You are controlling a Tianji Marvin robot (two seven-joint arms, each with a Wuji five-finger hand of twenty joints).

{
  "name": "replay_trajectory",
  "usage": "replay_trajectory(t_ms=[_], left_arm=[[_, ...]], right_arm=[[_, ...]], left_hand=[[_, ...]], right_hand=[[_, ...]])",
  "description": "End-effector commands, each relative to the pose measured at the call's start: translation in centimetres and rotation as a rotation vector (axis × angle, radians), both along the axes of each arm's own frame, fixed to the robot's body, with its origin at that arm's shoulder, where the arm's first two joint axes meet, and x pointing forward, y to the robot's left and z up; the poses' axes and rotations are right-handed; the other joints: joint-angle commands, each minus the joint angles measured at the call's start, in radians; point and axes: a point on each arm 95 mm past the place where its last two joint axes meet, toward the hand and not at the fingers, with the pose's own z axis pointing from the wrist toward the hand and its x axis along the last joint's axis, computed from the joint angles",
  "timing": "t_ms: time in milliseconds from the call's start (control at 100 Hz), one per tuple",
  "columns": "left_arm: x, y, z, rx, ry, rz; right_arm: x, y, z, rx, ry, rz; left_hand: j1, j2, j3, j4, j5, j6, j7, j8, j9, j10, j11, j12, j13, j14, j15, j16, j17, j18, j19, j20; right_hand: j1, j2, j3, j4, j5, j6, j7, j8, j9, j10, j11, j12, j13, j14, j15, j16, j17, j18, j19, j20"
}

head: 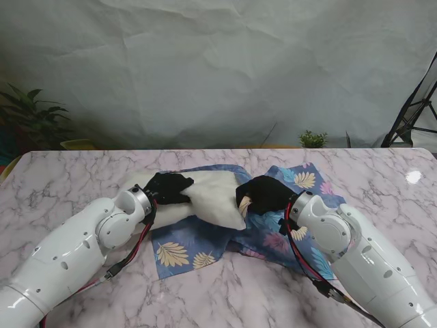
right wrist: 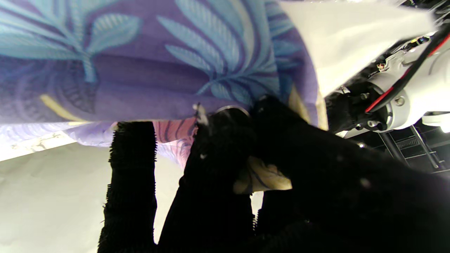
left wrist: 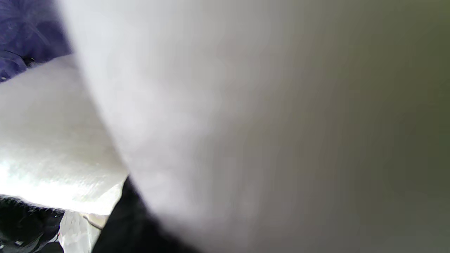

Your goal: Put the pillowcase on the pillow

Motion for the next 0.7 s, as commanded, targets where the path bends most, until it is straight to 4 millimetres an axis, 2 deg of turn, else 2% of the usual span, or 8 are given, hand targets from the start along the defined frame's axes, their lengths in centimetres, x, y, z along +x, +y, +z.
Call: replay_trajectory(t_ms=[0,120,270,340,690], left_arm=[[0.2,-1.3,0.2,-0.015,0.009,0.000],[0.3,-2.5,0.0,-0.027,0.009,0.033],[0.6,-3.4,-0.2,-0.007,0.026,0.096],[0.7,-3.6,-0.2,0.011,0.033,0.125],[0.7,-3.7,-0.7,0.004,0.060,0.251]], right_arm=[[-0.3,0.3,0.0,0.003,0.012,0.006],[-0.5,0.4,0.1,0.006,0.035,0.019],[-0.9,0.5,0.3,0.003,0.053,0.045],[-1.2,0.6,0.5,0.006,0.063,0.057],[-2.1,0.7,1.6,0.003,0.097,0.102]], left_hand=[[0.148,0.083,0.025,0.100,0.054,0.036,0.012,-0.015,0.080,-0.008,0.071,-0.011,0.134,-0.083,0.088,-0.001,0.091,-0.058,0.246,0.034],[0.127,0.110,-0.066,0.110,0.101,0.053,0.062,-0.007,0.148,-0.043,0.118,-0.016,0.212,-0.123,0.100,-0.018,0.101,-0.095,0.322,0.041],[0.093,0.114,-0.075,0.117,0.137,0.064,0.092,-0.007,0.191,-0.049,0.139,-0.026,0.222,-0.147,0.153,-0.021,0.108,-0.130,0.369,0.048],[0.090,0.112,-0.066,0.116,0.136,0.067,0.100,-0.008,0.195,-0.051,0.143,-0.033,0.221,-0.161,0.171,-0.045,0.109,-0.164,0.377,0.047],[0.089,0.108,-0.043,0.121,0.138,0.095,0.118,0.003,0.214,-0.046,0.157,-0.050,0.224,-0.177,0.209,-0.081,0.114,-0.190,0.408,0.052]], right_hand=[[0.028,0.037,-0.004,0.012,-0.006,0.002,0.040,0.001,0.027,0.008,0.000,-0.008,0.027,-0.018,0.003,-0.001,0.009,0.018,0.006,0.016],[0.029,0.022,-0.014,0.019,-0.003,0.014,0.037,-0.027,0.033,0.011,-0.008,-0.024,0.031,-0.014,-0.011,-0.007,0.012,0.017,0.006,0.015],[0.013,-0.010,-0.016,0.023,0.001,0.020,0.037,-0.056,0.042,0.008,-0.016,-0.047,0.032,-0.015,-0.022,-0.010,0.009,0.011,0.002,0.014],[0.009,-0.018,-0.015,0.023,0.003,0.022,0.037,-0.061,0.043,0.007,-0.017,-0.051,0.032,-0.015,-0.023,-0.010,0.007,0.012,-0.001,0.013],[-0.029,-0.038,-0.001,0.018,0.009,-0.007,0.035,-0.072,0.054,-0.016,-0.024,-0.062,0.032,-0.028,-0.035,-0.014,-0.056,0.019,-0.025,0.011]])
